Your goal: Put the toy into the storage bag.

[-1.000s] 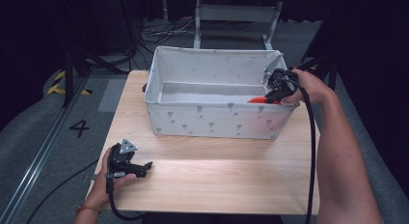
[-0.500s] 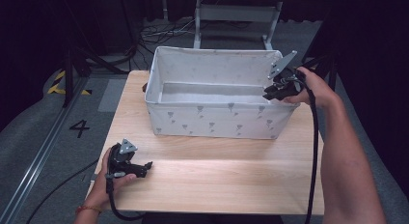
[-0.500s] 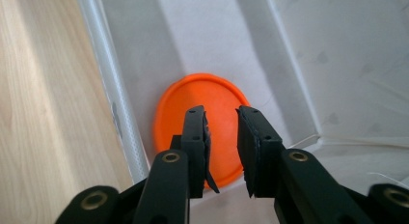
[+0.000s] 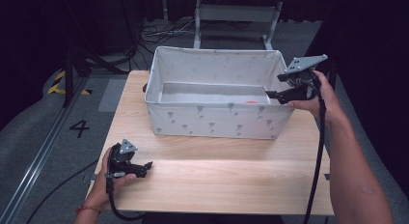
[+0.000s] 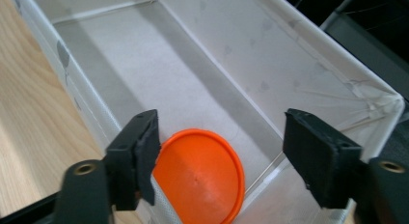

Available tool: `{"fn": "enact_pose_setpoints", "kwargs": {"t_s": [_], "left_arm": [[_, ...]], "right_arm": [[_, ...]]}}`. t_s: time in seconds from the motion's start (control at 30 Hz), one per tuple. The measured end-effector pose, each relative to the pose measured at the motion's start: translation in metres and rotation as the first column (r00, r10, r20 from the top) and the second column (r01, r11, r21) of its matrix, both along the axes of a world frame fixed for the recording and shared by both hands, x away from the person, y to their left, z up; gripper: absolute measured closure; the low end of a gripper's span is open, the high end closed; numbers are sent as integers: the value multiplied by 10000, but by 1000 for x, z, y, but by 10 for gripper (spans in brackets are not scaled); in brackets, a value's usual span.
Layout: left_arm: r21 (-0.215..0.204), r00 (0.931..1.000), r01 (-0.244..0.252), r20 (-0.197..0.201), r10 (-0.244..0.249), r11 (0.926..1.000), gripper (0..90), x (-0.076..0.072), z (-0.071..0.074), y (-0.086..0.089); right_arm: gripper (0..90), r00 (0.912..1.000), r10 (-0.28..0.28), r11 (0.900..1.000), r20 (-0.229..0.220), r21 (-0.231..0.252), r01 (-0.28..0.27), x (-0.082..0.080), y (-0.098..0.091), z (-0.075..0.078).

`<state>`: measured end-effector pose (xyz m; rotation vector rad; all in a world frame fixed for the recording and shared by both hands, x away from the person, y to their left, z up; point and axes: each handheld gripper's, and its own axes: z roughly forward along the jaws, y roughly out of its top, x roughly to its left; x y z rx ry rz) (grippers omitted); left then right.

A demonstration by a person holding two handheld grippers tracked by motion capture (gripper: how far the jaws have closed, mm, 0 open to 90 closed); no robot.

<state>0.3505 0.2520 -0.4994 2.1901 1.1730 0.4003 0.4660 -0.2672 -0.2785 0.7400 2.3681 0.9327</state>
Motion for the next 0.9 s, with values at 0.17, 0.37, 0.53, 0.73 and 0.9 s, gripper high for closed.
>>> {"fn": "enact_pose_setpoints", "kwargs": {"t_s": [0.17, 0.37, 0.53, 0.73, 0.9], "left_arm": [[0, 10000, 0, 1, 0, 10000, 5, 0, 0, 0], [0, 10000, -1, 1, 1, 10000, 6, 0, 0, 0], [3, 10000, 6, -4, -6, 10000, 5, 0, 0, 0], [1, 10000, 0, 0, 0, 10000, 6, 0, 0, 0], [18, 10000, -5, -6, 5, 10000, 5, 0, 0, 0]], "right_arm": [[231, 9977, -556, 9977, 386, 422, 539, -12, -5, 1], [197, 9932, -812, 9953, 830, 589, 764, -28, -11, 2], [187, 9866, -1053, 9926, 1246, 726, 968, -46, -16, -1], [184, 9826, -1090, 9921, 1503, 780, 981, -66, -26, -10], [180, 9786, -1174, 9916, 1692, 734, 1063, -80, -34, -18]]}}
